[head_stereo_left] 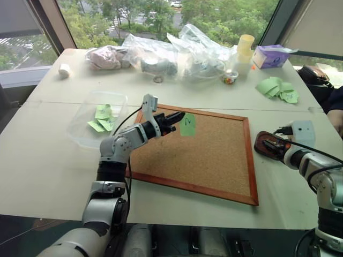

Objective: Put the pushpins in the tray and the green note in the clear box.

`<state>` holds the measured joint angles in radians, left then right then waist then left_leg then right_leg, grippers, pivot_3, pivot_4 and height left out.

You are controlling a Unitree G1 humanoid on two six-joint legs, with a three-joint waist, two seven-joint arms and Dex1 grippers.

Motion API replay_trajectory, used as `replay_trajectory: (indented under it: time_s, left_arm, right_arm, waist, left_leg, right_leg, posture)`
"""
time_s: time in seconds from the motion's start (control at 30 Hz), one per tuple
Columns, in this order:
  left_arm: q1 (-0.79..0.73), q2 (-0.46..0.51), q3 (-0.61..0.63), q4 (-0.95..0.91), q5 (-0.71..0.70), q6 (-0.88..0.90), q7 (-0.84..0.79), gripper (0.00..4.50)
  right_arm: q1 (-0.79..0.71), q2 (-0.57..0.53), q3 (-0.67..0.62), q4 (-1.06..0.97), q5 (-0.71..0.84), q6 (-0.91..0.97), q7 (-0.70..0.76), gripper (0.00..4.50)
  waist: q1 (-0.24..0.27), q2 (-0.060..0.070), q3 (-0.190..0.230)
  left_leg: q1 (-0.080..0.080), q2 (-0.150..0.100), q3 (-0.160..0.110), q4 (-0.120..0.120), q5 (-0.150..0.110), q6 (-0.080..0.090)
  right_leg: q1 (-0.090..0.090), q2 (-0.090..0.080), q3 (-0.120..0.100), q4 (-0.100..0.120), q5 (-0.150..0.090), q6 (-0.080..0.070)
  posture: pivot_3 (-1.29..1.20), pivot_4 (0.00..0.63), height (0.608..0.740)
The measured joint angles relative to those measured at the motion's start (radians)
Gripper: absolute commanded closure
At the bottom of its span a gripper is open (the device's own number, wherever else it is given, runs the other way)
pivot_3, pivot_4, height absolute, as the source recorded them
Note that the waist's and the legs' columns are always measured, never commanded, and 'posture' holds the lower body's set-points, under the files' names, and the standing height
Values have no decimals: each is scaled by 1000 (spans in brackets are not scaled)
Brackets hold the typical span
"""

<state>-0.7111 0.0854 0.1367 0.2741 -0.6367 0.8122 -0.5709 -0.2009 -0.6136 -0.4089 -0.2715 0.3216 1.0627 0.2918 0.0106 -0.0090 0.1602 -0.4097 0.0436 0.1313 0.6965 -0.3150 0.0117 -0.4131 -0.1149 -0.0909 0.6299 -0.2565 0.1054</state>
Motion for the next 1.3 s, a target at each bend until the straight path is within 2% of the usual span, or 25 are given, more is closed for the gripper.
replay_trajectory:
  time_s: [0.43,0.73,1.0,1.13,1.23,1.3]
  left_arm:
    - [1,-1,-1,-7,0,-16,4,4500]
    - [1,3,-1,-10,0,-20,5,4500]
    - [0,5,0,-56,0,-22,17,4500]
    - [-10,24,27,-181,23,-64,128,4500]
    - [-49,44,101,-314,51,-96,304,4500]
    - [-59,93,159,-388,61,-95,392,4500]
  right_arm:
    - [41,15,-17,4,20,3,9,25]
    - [17,34,-64,-6,73,31,7,25]
    - [-41,24,-72,-149,206,92,73,25]
    - [-49,4,-48,-230,310,101,165,25]
    - [-89,2,-2,-269,378,95,224,25]
    - [-115,-5,36,-271,395,84,242,25]
  waist:
    - [0,0,0]
    - [0,0,0]
    - [1,0,0]
    - [1,0,0]
    - [-5,0,0]
    - [-6,0,0]
  left_leg:
    - [0,0,0,0,0,-1]
    - [1,0,0,0,0,-1]
    - [1,0,-1,0,0,-1]
    - [1,0,-3,0,0,-1]
    - [1,1,-4,0,0,-1]
    - [2,1,-4,0,0,-1]
  right_leg:
    - [0,1,0,0,0,0]
    - [1,1,0,0,0,0]
    - [1,1,0,0,0,0]
    - [1,1,0,0,0,0]
    - [1,1,0,0,0,0]
    - [2,1,0,1,0,0]
  posture:
    - [0,150,740]
    - [0,150,740]
    - [0,150,740]
    - [0,150,740]
    - [0,150,740]
    - [0,150,740]
